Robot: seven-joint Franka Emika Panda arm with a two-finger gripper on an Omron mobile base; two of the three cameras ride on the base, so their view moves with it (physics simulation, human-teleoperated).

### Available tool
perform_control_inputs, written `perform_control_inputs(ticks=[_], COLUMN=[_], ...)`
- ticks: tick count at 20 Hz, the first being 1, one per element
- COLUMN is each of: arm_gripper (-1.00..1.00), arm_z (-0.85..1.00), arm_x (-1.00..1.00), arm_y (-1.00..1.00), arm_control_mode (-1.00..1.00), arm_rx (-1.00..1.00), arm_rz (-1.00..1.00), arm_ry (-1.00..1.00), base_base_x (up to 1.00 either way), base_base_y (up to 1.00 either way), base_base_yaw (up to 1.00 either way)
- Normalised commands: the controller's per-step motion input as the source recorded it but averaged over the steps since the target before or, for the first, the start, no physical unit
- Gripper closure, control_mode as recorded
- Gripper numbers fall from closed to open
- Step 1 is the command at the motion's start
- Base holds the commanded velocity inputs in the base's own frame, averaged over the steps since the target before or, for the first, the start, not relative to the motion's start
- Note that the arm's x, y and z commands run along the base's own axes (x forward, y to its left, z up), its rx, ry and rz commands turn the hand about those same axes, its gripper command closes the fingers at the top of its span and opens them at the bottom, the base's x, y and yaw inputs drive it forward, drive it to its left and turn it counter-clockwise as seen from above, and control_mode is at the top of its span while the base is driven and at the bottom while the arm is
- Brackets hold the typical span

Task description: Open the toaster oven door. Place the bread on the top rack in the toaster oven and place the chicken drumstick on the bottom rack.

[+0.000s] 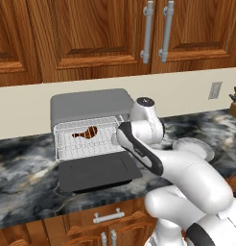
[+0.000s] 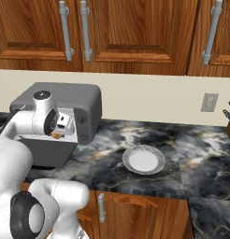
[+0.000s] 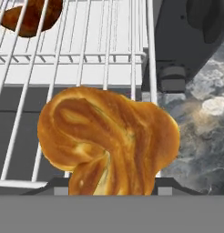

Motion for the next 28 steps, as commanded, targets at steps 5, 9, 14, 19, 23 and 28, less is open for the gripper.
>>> perform_control_inputs(ticks=[5,9,14,19,23,28], arm_gripper=[1.0,1.0,1.0,1.0,1.0,1.0], arm_z=[0.04,0.01,0.0,0.0,0.0,0.0], arm_x=[0.18,0.31,0.34,0.04,-0.06,0.0], arm_y=[0.54,0.43,0.4,0.24,0.13,0.08], arm_control_mode=[-1.0,-1.0,-1.0,-1.0,-1.0,-1.0], arm_rx=[0.0,-0.02,-0.04,-0.01,0.0,0.0], arm_rz=[0.0,0.0,0.0,0.0,0.0,0.0], arm_ry=[0.0,-0.01,0.0,0.0,0.0,-0.03], base_base_x=[0.0,0.0,0.0,0.0,0.0,0.0], base_base_y=[0.0,0.0,0.0,0.0,0.0,0.0], base_base_yaw=[0.0,0.0,0.0,0.0,0.0,0.0])
